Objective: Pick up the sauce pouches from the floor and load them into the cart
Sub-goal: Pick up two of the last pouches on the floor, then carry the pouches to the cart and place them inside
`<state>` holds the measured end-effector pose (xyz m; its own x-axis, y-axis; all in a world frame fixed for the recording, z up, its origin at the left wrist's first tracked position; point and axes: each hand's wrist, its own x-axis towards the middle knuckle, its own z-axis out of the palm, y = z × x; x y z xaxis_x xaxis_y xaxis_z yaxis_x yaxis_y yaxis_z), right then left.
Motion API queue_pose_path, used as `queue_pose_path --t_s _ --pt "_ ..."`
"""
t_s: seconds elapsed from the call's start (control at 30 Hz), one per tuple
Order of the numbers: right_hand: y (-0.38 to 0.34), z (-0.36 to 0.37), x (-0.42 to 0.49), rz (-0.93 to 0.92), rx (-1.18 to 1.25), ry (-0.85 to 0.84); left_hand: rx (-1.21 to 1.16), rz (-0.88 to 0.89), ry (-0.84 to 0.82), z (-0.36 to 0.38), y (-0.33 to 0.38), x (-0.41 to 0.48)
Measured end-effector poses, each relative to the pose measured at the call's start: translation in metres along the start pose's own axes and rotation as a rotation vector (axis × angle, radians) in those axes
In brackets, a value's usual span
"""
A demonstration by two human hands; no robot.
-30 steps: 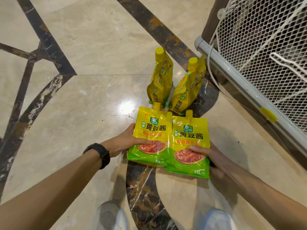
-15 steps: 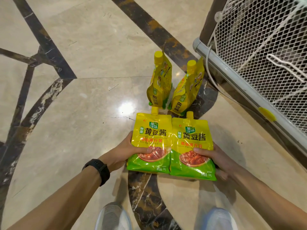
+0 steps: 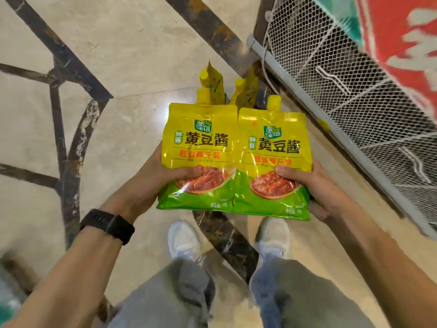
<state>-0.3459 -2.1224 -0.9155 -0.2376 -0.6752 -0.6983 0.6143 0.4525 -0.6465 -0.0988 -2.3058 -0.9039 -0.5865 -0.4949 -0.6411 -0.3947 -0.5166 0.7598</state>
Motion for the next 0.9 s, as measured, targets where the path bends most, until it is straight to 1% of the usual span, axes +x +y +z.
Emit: queue_pose_path --t_s 0.1,0.17,0.23,0.3,0.43,0.53,0.67,0.8,0.9 --pt "-0.055 0.027 -0.07 -0.003 0.01 0.013 -0.031 -0.028 0.077 0.016 0.073 -0.065" --pt "-0.098 0.05 -0.125 -0.014 0.027 0.039 -0.026 -0.041 0.092 0.028 0.127 -0.112" --pt "-0.139 0.075 -0.189 -0.032 0.066 0.088 -0.026 -0.04 0.073 0.041 0.186 -0.166" --pt "-0.177 0.101 -0.253 -0.033 0.069 0.098 -0.012 -0.028 0.061 0.049 0.239 -0.219" --pt "-0.243 0.152 -0.367 -0.103 0.074 0.164 0.054 0.031 -0.015 0.056 0.327 -0.309" --pt "-0.264 0.177 -0.433 -0.166 0.115 0.217 0.071 0.066 -0.104 0.063 0.375 -0.357" --pt "-0.272 0.194 -0.495 -0.286 0.205 0.319 0.121 0.132 -0.232 0.082 0.421 -0.391" --pt "-0.269 0.193 -0.547 -0.414 0.288 0.462 0.215 0.188 -0.39 0.119 0.45 -0.404" --pt "-0.26 0.18 -0.589 -0.494 0.365 0.553 0.272 0.214 -0.493 0.161 0.459 -0.415"
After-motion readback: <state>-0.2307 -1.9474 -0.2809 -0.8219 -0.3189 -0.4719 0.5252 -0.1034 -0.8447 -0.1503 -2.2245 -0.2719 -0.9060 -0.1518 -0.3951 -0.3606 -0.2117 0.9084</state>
